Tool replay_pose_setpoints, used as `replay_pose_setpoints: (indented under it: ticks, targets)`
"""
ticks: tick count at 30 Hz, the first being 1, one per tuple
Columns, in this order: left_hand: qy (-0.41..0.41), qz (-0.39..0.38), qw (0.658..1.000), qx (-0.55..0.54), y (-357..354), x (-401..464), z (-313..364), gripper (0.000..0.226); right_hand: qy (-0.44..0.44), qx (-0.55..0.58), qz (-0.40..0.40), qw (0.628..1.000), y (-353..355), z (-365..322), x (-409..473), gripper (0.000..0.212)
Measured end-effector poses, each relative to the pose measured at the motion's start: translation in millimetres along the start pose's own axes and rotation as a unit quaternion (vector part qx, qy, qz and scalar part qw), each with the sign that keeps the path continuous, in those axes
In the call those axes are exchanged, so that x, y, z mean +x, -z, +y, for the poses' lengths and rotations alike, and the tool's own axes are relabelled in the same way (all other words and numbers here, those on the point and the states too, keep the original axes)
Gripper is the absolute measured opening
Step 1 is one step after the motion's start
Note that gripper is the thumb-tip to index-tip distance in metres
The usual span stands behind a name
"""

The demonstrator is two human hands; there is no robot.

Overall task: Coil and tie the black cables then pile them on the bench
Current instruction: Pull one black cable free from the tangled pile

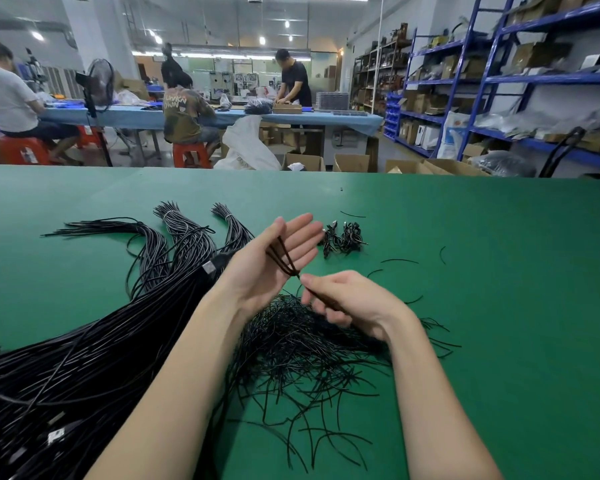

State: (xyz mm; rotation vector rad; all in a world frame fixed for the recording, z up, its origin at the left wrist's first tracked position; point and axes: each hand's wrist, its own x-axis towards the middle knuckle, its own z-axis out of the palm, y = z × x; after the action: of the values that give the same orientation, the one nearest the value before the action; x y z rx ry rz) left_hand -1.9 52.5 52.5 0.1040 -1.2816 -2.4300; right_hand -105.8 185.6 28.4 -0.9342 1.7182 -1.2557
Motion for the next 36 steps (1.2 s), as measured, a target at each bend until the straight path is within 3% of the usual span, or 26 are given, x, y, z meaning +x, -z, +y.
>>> replay_pose_setpoints:
  ticks: [3, 6, 8, 12, 16, 19, 22, 24, 30, 36]
  targets:
    - [0.036, -0.042, 0.996, 0.069, 2.4, -7.9, 5.9, 0.043, -0.034, -0.11, 0.051, 0.992, 5.9, 7.1, -5.5, 0.054]
    - [0.093, -0.084, 0.973, 0.194, -0.8, -13.9, 4.8, 0.047, -0.03, -0.168, 0.089, 0.981, 13.4, 6.9, -8.5, 0.043]
    - [0.12, -0.109, 0.958, 0.238, -3.0, -16.6, 5.1, 0.048, -0.032, -0.13, 0.096, 0.986, 18.7, 4.4, -8.5, 0.042]
    - [0.188, -0.15, 0.907, 0.347, -6.1, -19.7, 7.0, 0.05, -0.06, 0.112, 0.084, 0.988, 29.1, -5.2, -7.8, 0.027]
    - [0.22, -0.116, 0.863, 0.439, -13.9, -15.1, -6.7, 0.049, -0.019, 0.105, 0.104, 0.989, 18.2, -21.5, -6.1, 0.013]
    - [0.199, -0.087, 0.886, 0.41, -12.1, -12.4, -10.4, 0.048, 0.02, 0.065, 0.121, 0.99, 5.9, -31.4, -5.0, 0.025]
    - [0.162, -0.031, 0.922, 0.351, -8.5, -8.6, -11.2, 0.058, 0.058, 0.092, 0.146, 0.983, 4.0, -33.0, -6.5, 0.021]
    - [0.133, 0.008, 0.927, 0.352, -8.3, -4.9, -14.4, 0.063, 0.065, 0.099, 0.16, 0.98, 3.9, -33.3, -9.2, 0.018]
    - [0.117, 0.028, 0.926, 0.358, -6.1, 0.2, -20.0, 0.056, 0.066, 0.004, 0.281, 0.958, 3.2, -34.0, -12.0, 0.004]
    - [0.085, 0.088, 0.956, 0.268, -8.1, -1.4, -10.4, 0.039, 0.029, 0.061, 0.1, 0.993, 13.7, -31.1, -22.7, 0.006]
